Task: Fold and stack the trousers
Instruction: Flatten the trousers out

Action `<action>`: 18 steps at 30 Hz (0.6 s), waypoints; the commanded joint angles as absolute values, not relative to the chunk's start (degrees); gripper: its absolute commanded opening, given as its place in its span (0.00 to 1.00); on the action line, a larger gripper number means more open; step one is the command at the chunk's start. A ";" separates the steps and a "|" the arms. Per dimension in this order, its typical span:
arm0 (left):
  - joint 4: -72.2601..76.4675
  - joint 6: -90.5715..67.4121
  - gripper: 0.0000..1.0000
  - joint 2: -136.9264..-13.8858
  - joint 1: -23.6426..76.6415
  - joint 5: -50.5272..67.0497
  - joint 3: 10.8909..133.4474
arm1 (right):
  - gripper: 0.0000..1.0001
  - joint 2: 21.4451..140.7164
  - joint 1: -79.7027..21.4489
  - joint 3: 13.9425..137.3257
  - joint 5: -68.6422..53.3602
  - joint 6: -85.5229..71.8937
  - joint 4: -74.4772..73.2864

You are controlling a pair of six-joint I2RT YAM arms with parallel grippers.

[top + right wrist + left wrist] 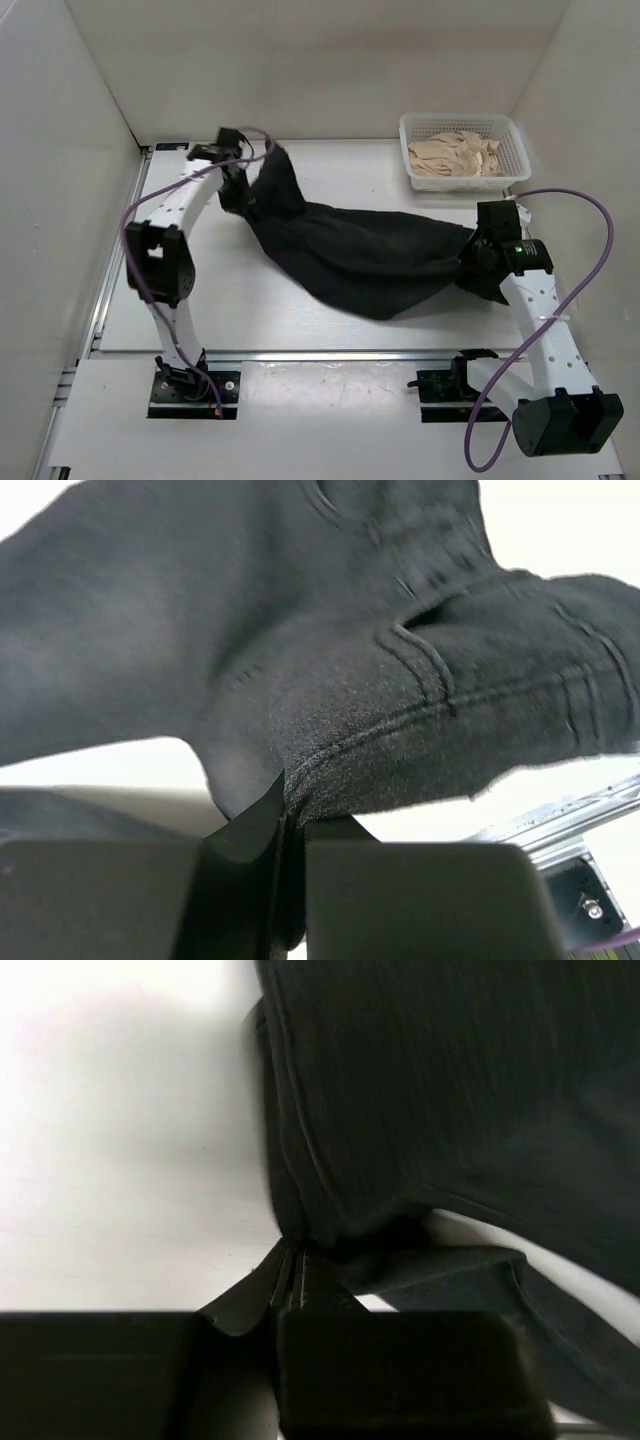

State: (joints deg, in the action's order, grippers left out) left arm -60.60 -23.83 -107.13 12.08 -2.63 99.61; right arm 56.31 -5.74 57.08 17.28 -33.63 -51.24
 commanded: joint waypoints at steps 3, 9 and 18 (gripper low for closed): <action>-62.23 -23.03 0.10 -106.00 13.89 -5.54 100.45 | 0.00 54.40 -5.19 59.49 19.42 -32.70 -49.48; -63.54 -23.64 0.10 -106.52 13.89 -7.38 103.70 | 0.00 55.63 -5.19 61.08 19.42 -32.70 -49.48; -69.87 -24.70 0.10 -108.11 12.74 -10.90 140.06 | 0.00 57.39 -5.19 70.39 20.12 -32.70 -49.48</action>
State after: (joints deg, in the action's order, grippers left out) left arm -69.93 -24.27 -113.67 13.63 -7.57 127.31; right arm 57.98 -5.37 64.55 17.89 -33.61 -52.62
